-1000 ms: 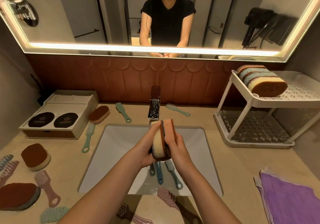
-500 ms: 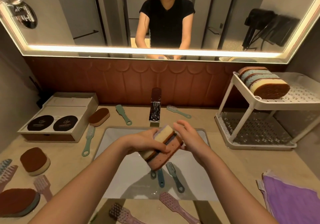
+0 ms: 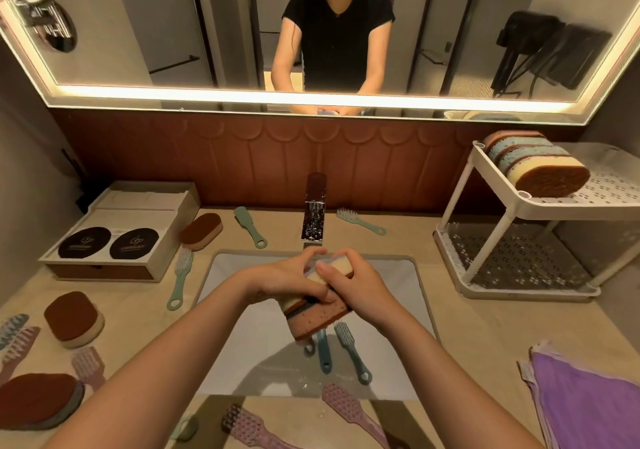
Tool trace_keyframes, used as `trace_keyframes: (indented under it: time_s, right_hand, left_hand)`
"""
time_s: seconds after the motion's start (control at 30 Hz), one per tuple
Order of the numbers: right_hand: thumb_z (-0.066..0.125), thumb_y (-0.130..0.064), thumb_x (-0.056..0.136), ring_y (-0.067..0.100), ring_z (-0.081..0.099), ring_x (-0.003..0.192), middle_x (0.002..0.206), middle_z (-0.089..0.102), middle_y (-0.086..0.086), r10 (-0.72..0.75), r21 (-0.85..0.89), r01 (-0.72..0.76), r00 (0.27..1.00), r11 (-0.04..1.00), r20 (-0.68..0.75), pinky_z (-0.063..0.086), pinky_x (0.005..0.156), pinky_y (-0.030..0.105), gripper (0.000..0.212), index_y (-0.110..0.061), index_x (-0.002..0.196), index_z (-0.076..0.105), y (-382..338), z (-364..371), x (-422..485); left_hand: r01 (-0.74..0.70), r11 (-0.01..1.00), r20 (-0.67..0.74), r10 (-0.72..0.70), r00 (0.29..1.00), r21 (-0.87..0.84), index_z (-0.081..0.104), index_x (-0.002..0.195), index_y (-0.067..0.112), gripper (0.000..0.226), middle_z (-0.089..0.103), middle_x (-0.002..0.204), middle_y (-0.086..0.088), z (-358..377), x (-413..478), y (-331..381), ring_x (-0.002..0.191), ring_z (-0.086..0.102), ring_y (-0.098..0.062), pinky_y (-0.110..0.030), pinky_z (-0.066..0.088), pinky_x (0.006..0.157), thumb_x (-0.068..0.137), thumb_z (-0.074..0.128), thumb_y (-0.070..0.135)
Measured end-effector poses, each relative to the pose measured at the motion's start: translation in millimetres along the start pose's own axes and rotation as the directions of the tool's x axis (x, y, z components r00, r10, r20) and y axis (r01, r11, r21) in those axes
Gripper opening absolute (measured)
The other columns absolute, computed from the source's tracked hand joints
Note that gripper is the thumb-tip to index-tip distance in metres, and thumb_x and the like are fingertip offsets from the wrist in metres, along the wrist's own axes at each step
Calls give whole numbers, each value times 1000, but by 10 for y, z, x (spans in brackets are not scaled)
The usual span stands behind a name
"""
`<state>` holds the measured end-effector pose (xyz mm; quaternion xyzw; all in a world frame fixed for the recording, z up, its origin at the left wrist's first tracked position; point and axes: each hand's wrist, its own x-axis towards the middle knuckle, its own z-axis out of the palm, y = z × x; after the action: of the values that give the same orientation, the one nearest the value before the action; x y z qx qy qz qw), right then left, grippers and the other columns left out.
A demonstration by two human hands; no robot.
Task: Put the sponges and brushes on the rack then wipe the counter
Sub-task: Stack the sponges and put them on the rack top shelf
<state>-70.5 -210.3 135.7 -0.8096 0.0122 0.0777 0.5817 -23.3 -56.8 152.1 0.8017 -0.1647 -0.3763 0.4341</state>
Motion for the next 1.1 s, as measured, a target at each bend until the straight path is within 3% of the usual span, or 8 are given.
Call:
trace_keyframes:
  time_s: [0.1, 0.2, 0.27, 0.37, 0.53, 0.77, 0.9, 1.1]
  right_hand:
    - [56, -48, 87, 19, 65, 83, 95, 65, 5, 65, 85, -59, 996, 995, -63, 56, 69, 37, 33, -19, 102, 53, 8, -45, 32]
    - [52, -48, 89, 20, 66, 86, 104, 63, 9, 179, 247, -152, 979, 957, -93, 53, 60, 26, 38, -18, 114, 51, 1, -103, 60]
    - [52, -47, 90, 22, 65, 90, 107, 63, 11, 215, 290, -181, 973, 940, -89, 52, 61, 26, 41, -17, 118, 52, 1, -125, 63]
    - [51, -47, 90, 24, 66, 92, 106, 65, 11, 237, 352, -209, 971, 913, -39, 56, 68, 31, 36, -20, 112, 57, 20, -138, 61]
    - [50, -49, 90, 27, 67, 92, 103, 66, 13, 299, 429, -283, 954, 858, 32, 57, 71, 35, 28, -25, 102, 61, 11, -155, 45]
    - [52, -57, 86, 28, 66, 96, 105, 68, 15, 377, 424, -401, 915, 812, 144, 57, 83, 41, 45, -21, 112, 62, 7, -251, 59]
    - [48, -57, 87, 24, 63, 94, 100, 65, 12, 415, 378, -464, 886, 801, 207, 55, 83, 38, 39, -23, 103, 59, -20, -384, 7]
    - [45, -57, 87, 23, 56, 108, 113, 59, 10, 268, 353, -331, 939, 875, 216, 48, 95, 41, 35, -31, 107, 57, -163, -571, 78]
  left_hand:
    - [-109, 992, -245, 122, 962, 65, 27, 141, 26, 80, 41, 135, -3, 23, 17, -30, 109, 50, -14, -23, 47, 84, 73, 60, 51]
    - [-252, 947, -439, 316, 841, 199, 32, 139, 30, 58, 36, 142, 1, 109, -55, -61, 116, 40, -7, -24, 43, 89, 88, 54, 47]
    - [-283, 878, -424, 442, 791, 386, 26, 139, 36, 68, 30, 144, 8, 170, -127, -96, 120, 36, -4, -27, 39, 96, 81, 53, 59]
    - [-243, 676, -238, 537, 809, 696, 12, 144, 37, 89, 15, 150, 11, 232, -201, -115, 134, 22, -9, -30, 24, 110, 73, 56, 69]
    - [-216, 585, -201, 564, 801, 782, 6, 143, 49, 85, 4, 156, 7, 237, -231, -75, 142, 15, -15, -34, 27, 111, 77, 58, 63]
    - [-239, 611, -203, 564, 800, 755, 29, 137, 38, 57, 28, 138, 6, 241, -204, 42, 123, 35, -9, -26, 39, 98, 87, 52, 52]
    - [-245, 688, -221, 514, 829, 684, 36, 131, 32, 48, 34, 128, 7, 188, -185, 101, 112, 42, -8, -27, 42, 96, 88, 51, 49]
    - [-291, 842, -361, 473, 803, 455, 45, 119, 32, 33, 46, 115, 4, 47, -61, 311, 100, 47, -5, -17, 41, 84, 89, 57, 36]
